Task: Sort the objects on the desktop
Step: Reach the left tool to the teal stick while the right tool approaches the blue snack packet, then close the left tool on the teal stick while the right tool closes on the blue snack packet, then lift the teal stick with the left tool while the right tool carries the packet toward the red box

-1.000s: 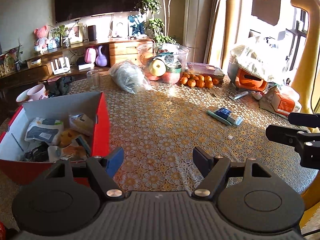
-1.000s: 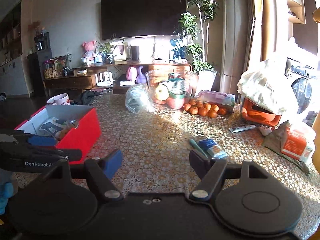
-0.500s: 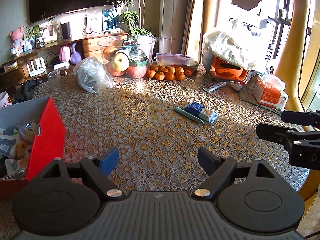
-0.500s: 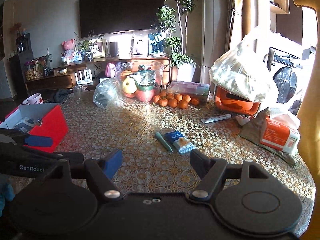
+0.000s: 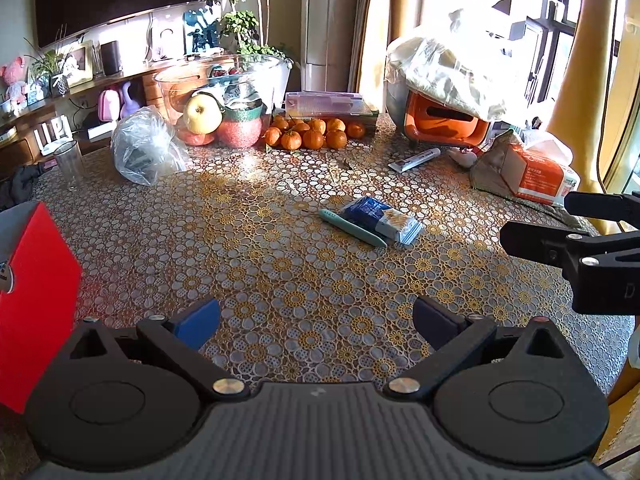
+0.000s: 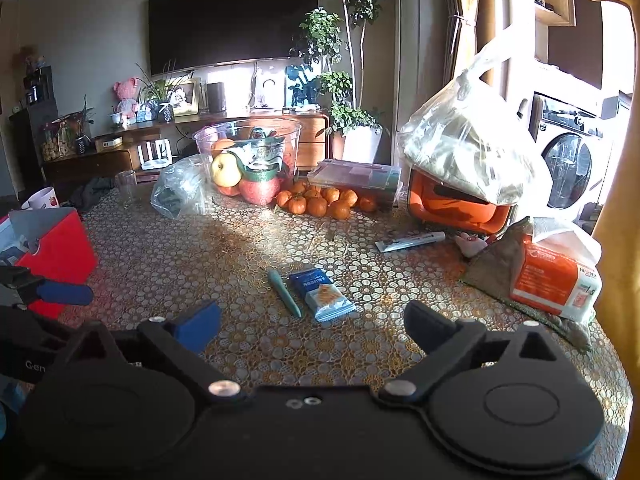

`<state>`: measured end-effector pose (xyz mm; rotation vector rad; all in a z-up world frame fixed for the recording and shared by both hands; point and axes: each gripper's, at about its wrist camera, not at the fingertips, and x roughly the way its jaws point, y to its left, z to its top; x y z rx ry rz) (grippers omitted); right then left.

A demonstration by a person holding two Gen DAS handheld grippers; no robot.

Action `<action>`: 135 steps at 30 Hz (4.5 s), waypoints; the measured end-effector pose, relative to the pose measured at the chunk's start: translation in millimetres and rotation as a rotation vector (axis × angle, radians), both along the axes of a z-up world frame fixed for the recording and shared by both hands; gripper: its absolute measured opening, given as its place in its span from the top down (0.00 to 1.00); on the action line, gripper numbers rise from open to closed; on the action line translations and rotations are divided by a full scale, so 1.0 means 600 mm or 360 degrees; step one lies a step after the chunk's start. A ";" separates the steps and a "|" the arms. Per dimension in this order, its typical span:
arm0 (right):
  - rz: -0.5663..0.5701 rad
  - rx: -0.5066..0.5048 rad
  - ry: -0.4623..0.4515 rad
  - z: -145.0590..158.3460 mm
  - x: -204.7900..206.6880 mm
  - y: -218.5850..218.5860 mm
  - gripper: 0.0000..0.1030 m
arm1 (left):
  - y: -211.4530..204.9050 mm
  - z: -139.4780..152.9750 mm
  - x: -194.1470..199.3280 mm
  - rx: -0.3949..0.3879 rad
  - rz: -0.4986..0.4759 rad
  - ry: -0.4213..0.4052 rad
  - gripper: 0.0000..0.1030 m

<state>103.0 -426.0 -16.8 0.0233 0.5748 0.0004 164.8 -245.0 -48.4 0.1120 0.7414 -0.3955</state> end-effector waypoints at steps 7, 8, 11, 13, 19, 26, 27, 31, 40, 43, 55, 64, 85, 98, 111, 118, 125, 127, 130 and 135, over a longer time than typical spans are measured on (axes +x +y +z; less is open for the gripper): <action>-0.0013 -0.0022 0.0084 -0.037 0.053 -0.032 0.04 | -0.031 -0.028 0.041 -0.0002 0.0008 0.0009 0.00; -0.0013 -0.0022 0.0094 -0.043 0.060 -0.035 0.04 | -0.036 -0.032 0.047 -0.0002 0.0009 0.0010 0.00; -0.0014 -0.0026 0.0127 -0.060 0.081 -0.049 0.05 | -0.051 -0.047 0.066 0.0013 0.0011 0.0013 0.00; -0.0003 -0.0033 0.0147 -0.071 0.097 -0.059 0.05 | -0.062 -0.058 0.079 0.0024 0.0008 0.0016 0.00; 0.0029 -0.0034 0.0188 -0.093 0.142 -0.083 0.08 | -0.096 -0.089 0.105 0.0094 -0.0029 -0.0066 0.00; 0.0076 0.0009 0.0254 -0.122 0.185 -0.086 0.14 | -0.133 -0.122 0.133 0.0144 -0.0043 -0.0128 0.00; 0.0088 0.0010 0.0262 -0.126 0.192 -0.086 0.15 | -0.139 -0.125 0.136 0.0149 -0.0052 -0.0133 0.00; 0.0129 0.0001 0.0291 -0.137 0.218 -0.085 0.17 | -0.159 -0.137 0.151 0.0171 -0.0069 -0.0149 0.00; 0.0176 0.0023 0.0344 -0.157 0.259 -0.089 0.19 | -0.174 -0.153 0.192 0.0209 -0.0047 -0.0121 0.00; 0.0188 0.0032 0.0348 -0.160 0.268 -0.085 0.21 | -0.169 -0.154 0.193 0.0198 -0.0061 -0.0119 0.00; 0.0218 0.0018 0.0385 -0.177 0.285 -0.072 0.40 | -0.133 -0.157 0.208 0.0244 -0.0001 -0.0146 0.00; 0.0203 -0.0006 0.0378 -0.178 0.291 -0.075 0.48 | -0.151 -0.159 0.217 0.0268 -0.0080 -0.0202 0.01; 0.0200 0.0098 0.0349 -0.176 0.298 -0.089 0.64 | -0.188 -0.154 0.223 0.0141 -0.0396 -0.0141 0.89; 0.0104 0.0108 0.0361 -0.156 0.264 -0.091 0.65 | -0.164 -0.139 0.202 0.0111 -0.0349 -0.0137 0.91; 0.0121 0.0110 0.0333 -0.093 0.188 -0.041 0.65 | -0.109 -0.082 0.132 0.0066 -0.0292 -0.0142 0.91; 0.0124 0.0098 0.0298 -0.055 0.141 0.010 0.65 | -0.059 -0.041 0.093 0.0046 -0.0245 -0.0179 0.91; 0.0130 0.0110 0.0267 -0.021 0.097 0.064 0.65 | 0.003 -0.001 0.049 0.0022 -0.0201 -0.0188 0.91; 0.0137 0.0109 0.0249 -0.008 0.085 0.081 0.65 | 0.021 0.011 0.033 0.0017 -0.0191 -0.0199 0.91; 0.0162 0.0085 0.0231 0.011 0.068 0.109 0.65 | 0.050 0.029 0.009 0.0014 -0.0174 -0.0216 0.91; 0.0209 0.0065 0.0223 0.034 0.044 0.157 0.65 | 0.108 0.057 -0.024 0.0000 -0.0118 -0.0238 0.91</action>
